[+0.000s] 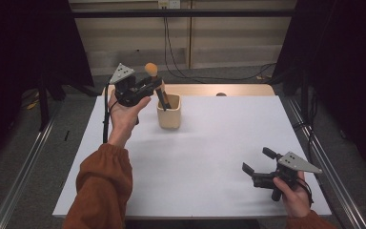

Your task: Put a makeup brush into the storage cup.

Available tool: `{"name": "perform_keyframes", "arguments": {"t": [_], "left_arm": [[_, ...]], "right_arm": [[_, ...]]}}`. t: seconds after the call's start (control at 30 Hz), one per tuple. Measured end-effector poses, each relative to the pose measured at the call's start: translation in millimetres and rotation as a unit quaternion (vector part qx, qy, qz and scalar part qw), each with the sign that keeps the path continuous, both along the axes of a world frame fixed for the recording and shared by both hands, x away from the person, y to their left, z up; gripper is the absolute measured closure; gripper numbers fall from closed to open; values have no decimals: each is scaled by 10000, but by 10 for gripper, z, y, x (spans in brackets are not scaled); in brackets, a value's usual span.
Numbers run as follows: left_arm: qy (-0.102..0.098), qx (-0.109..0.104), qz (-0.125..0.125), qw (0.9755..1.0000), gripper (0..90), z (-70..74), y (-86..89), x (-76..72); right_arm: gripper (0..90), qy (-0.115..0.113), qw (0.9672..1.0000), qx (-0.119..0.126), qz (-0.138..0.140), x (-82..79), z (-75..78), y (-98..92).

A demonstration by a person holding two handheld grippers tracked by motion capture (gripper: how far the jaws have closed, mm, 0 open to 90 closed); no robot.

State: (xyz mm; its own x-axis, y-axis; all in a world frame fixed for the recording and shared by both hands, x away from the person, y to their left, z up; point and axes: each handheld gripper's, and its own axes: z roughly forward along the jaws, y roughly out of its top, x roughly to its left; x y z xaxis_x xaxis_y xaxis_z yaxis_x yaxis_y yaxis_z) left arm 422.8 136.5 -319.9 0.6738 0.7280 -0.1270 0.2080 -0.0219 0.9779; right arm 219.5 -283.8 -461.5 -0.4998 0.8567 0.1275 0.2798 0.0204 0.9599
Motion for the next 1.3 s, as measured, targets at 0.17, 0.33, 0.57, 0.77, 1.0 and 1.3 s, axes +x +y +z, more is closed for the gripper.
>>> {"name": "perform_keyframes", "arguments": {"t": [0.17, 0.33, 0.57, 0.77, 1.0, 1.3], "left_arm": [[-24, 40, 18, 10000, 695, -20, -72, 81], [-7, 31, 49, 10000, 695, -44, -120, 143], [-47, 115, 120, 9999, 695, -137, -164, 228], [37, 163, 141, 9998, 695, -218, -197, 273], [71, 262, 26, 9996, 695, -309, -272, 275], [231, 356, -17, 9991, 694, -432, -307, 289]], "right_arm": [[0, 2, 10000, -4, 6, 0, -3, 1], [0, 2, 10000, -11, 13, -1, -5, 1], [0, 14, 10000, -21, 40, -1, -14, 2], [0, 17, 10000, -17, 33, -3, -15, -1], [0, 24, 10000, -19, 44, -10, -21, -2], [0, 38, 10000, -31, 42, -12, -25, -7]]}}
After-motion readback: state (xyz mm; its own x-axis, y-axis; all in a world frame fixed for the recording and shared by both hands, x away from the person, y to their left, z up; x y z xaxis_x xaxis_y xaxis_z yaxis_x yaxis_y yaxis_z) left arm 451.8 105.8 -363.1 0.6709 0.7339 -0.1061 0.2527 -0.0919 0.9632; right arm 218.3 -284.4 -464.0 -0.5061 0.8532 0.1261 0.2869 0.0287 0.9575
